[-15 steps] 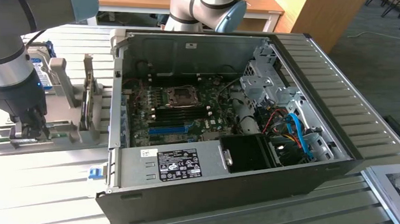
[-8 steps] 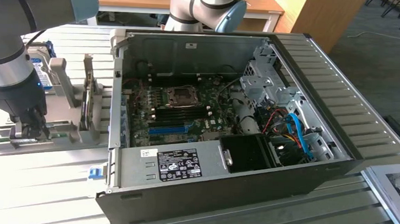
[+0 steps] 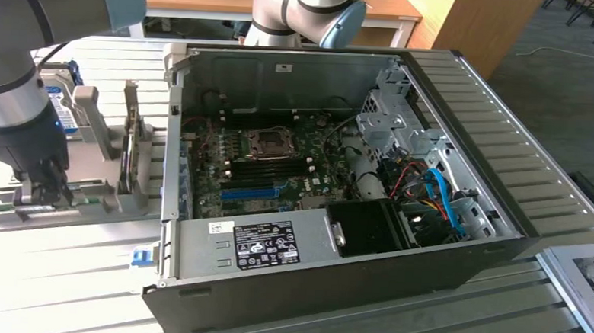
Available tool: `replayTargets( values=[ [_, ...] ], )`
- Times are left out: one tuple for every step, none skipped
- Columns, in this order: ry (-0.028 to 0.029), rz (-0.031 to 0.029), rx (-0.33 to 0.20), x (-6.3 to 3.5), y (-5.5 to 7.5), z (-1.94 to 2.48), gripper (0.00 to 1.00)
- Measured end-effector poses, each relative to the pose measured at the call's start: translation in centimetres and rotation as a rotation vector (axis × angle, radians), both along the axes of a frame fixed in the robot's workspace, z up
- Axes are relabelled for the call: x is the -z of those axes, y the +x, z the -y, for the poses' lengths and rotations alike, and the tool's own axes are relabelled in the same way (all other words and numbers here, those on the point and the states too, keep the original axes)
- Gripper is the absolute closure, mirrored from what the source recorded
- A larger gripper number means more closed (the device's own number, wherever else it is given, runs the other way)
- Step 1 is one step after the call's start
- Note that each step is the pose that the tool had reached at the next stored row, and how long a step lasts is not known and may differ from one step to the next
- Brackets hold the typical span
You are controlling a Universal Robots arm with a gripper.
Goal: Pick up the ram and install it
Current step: 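Pick up the ram and move it above insertion slot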
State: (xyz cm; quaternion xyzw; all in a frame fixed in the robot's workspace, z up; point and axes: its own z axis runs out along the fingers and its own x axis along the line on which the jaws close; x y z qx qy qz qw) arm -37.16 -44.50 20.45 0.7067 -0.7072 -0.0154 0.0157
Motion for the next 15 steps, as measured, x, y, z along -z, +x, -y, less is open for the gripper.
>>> replayTargets(
  values=[
    [0.0000, 0.0000, 0.000, -0.06, 0.0, 0.00, 0.88],
    [0.0000, -0.0001, 0.000, -0.14, 0.0, 0.00, 0.88],
    [-0.0001, -0.0001, 0.000, -0.22, 0.0, 0.00, 0.88],
    [0.0000, 0.0000, 0.000, -0.29, 0.0, 0.00, 0.88],
    [0.0001, 0.0001, 0.000, -0.36, 0.0, 0.00, 0.88],
    [0.0001, 0.0001, 0.000, -0.41, 0.0, 0.00, 0.88],
    [0.0001, 0.0001, 0.000, -0.46, 0.0, 0.00, 0.88],
    [0.0000, 0.0000, 0.000, -0.53, 0.0, 0.00, 0.88],
    [0.0001, 0.0001, 0.000, -0.61, 0.0, 0.00, 0.88],
    [0.0001, 0.0000, 0.000, -0.72, 0.0, 0.00, 0.88],
    [0.0001, 0.0000, 0.000, -0.84, 0.0, 0.00, 0.88],
    [0.0001, 0.0000, 0.000, -0.96, 0.0, 0.00, 0.88],
    [0.0001, 0.0000, 0.000, -1.09, 0.0, 0.00, 0.88],
    [0.0001, 0.0000, 0.000, -1.22, 0.0, 0.00, 0.88],
    [0.0001, 0.0000, 0.000, -1.32, 0.0, 0.00, 0.88]
  ],
)
